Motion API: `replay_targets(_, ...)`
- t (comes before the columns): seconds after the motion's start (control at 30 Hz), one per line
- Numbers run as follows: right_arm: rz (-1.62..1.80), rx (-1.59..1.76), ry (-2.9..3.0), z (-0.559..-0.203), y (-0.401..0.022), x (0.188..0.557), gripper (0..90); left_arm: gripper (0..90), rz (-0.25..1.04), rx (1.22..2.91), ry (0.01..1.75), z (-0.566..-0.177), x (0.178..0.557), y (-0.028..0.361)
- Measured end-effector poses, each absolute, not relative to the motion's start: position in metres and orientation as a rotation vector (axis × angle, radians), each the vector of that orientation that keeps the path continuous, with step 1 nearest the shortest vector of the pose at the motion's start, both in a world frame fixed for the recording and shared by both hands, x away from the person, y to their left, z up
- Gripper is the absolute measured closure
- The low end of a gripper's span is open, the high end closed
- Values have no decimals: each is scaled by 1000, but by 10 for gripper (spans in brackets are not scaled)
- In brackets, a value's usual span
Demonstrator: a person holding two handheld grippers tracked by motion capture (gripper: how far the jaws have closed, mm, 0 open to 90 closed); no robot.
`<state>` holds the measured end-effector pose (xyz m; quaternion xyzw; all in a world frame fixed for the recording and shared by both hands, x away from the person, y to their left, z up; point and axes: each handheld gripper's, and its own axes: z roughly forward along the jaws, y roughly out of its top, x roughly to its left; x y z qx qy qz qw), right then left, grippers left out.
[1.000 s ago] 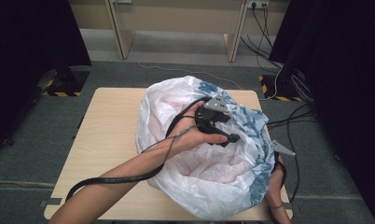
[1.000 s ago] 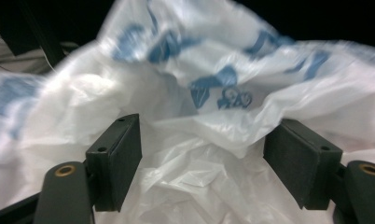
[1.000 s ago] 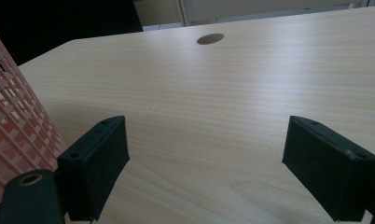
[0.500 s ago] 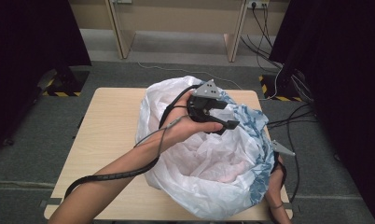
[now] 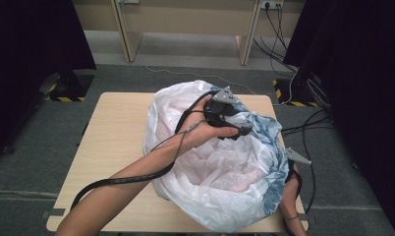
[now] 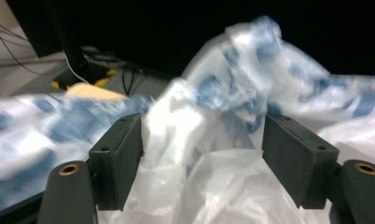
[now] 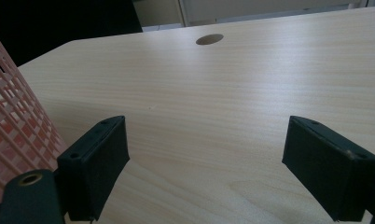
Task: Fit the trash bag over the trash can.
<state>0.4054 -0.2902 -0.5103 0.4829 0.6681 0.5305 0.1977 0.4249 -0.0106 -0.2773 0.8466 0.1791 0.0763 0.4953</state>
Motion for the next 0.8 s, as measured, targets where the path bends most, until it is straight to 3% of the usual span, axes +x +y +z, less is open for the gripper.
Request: replay_targets(0.8,1476,1337,1873,-510,-290,406,147,298,127,2175,430,-309,425,-22)
